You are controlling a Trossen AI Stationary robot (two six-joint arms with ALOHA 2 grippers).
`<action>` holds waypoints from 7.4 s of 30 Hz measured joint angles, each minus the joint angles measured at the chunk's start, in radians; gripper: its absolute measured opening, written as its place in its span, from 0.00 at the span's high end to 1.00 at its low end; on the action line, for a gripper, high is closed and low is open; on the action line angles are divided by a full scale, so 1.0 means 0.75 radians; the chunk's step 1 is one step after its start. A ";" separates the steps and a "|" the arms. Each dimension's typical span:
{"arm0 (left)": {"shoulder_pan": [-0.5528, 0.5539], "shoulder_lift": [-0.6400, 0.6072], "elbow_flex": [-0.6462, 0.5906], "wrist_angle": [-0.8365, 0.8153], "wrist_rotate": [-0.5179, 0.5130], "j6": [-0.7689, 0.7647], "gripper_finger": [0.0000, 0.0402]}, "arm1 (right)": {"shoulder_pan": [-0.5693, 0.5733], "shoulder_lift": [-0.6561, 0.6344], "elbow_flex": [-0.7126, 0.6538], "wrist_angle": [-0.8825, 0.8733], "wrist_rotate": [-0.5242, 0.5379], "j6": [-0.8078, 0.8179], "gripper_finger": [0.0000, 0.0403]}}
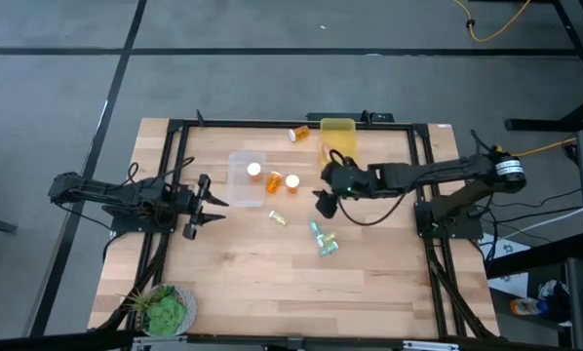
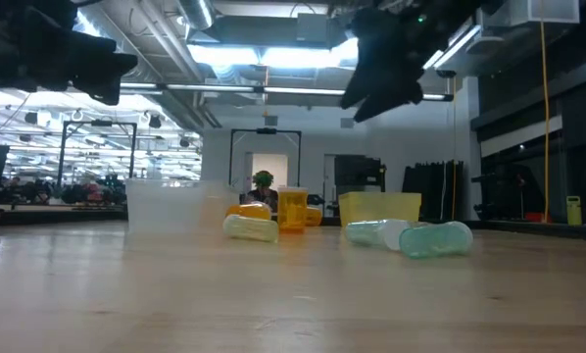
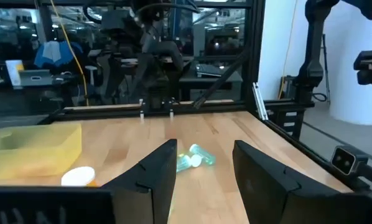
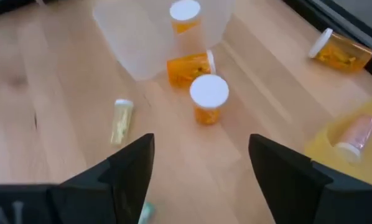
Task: Pick and place medicine bottles into bin by pill shape (circle, oval)
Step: Put the large orange pill bottle into the transparent bin
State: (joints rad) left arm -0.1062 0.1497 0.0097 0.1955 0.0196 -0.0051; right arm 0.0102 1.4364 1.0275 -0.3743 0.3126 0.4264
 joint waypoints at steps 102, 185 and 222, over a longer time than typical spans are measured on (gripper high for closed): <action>0.000 0.001 0.001 -0.120 -0.080 0.011 0.63 | -0.164 0.704 0.416 0.775 -0.315 -0.254 0.55; 0.002 0.001 0.002 -0.128 -0.093 0.006 0.63 | -0.119 0.808 0.649 0.046 0.227 0.439 0.39; 0.002 0.001 0.002 -0.121 -0.093 0.007 0.63 | -0.155 1.025 0.657 0.164 0.132 0.178 0.39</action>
State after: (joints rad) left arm -0.1051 0.1501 0.0109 0.1051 -0.0505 -0.0002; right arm -0.1063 2.2051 1.5206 -0.2515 0.4113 0.5600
